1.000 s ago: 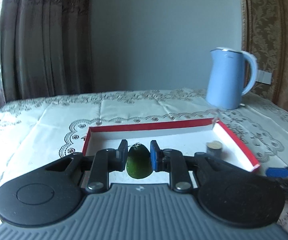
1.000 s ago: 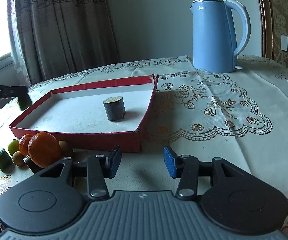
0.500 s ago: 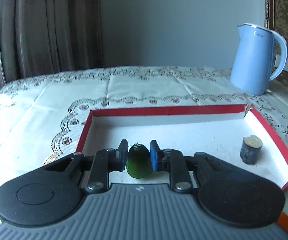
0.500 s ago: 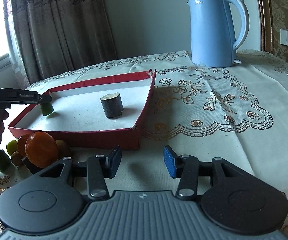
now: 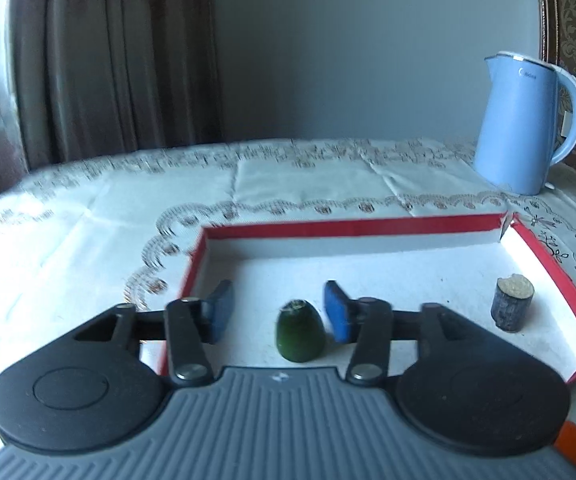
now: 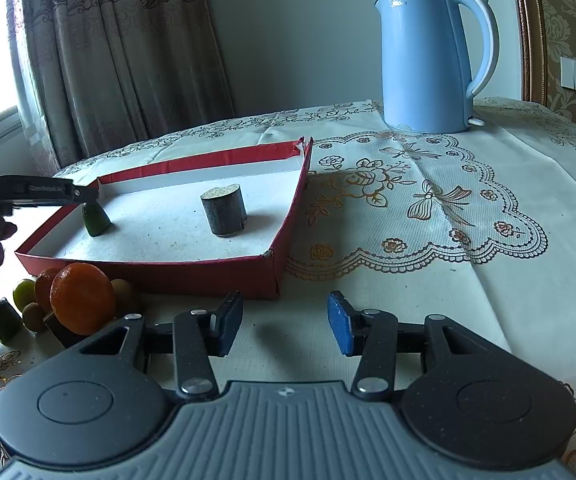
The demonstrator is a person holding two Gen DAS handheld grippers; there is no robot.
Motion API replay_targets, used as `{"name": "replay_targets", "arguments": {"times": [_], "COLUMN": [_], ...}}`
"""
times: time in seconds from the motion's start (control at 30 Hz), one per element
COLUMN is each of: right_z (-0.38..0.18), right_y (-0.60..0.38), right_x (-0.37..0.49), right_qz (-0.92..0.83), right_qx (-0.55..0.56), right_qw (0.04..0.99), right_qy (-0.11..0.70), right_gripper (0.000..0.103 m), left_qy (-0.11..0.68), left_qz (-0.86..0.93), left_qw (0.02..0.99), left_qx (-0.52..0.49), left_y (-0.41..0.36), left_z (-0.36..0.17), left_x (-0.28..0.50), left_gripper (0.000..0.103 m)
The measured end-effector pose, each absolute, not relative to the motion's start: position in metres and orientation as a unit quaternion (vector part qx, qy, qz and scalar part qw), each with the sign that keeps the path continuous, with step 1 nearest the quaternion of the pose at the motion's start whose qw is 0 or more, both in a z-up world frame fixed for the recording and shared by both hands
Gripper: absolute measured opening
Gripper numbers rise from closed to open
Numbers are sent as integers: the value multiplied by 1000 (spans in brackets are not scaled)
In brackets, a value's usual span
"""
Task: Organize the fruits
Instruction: 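Carry the small green fruit into the tray and open the left gripper, then move the right gripper back to the fruits and grasp the green tomato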
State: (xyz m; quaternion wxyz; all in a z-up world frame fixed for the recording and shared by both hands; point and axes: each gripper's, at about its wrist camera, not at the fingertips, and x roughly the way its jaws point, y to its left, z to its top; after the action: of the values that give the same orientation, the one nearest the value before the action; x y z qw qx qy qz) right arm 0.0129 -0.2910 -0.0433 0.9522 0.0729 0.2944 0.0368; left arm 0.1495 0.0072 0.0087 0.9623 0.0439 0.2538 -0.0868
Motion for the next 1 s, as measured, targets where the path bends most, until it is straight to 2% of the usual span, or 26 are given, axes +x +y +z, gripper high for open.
{"name": "replay_targets", "arguments": {"times": [0.1,0.17,0.2,0.27,0.43,0.57,0.87,1.0], "right_z": [-43,-43,-43,-43,-43,-43,-43,-38], "right_y": [-291,-292,-292,-292,-291,-291,-290,-281], "right_x": [13,11,11,11,11,13,12,2], "right_qz": [35,31,31,32,33,34,34,37], "right_qx": [73,75,76,76,75,74,75,49], "right_qw": [952,954,954,954,953,952,953,962], "right_qy": [294,289,288,290,293,296,293,266], "right_gripper": [61,63,63,63,64,71,71,71], "left_qy": [221,206,198,189,186,194,255,281], "left_qz": [-77,-79,-79,-79,-94,-102,-107,-102], "left_qw": [971,975,976,978,978,975,961,954], "left_qx": [44,35,32,32,25,18,24,24], "left_y": [18,27,32,39,54,54,49,51], "left_z": [21,28,30,29,11,-8,-32,-36], "left_x": [125,105,93,70,14,-12,-8,1], "left_gripper": [75,77,84,90,95,99,101,101]}}
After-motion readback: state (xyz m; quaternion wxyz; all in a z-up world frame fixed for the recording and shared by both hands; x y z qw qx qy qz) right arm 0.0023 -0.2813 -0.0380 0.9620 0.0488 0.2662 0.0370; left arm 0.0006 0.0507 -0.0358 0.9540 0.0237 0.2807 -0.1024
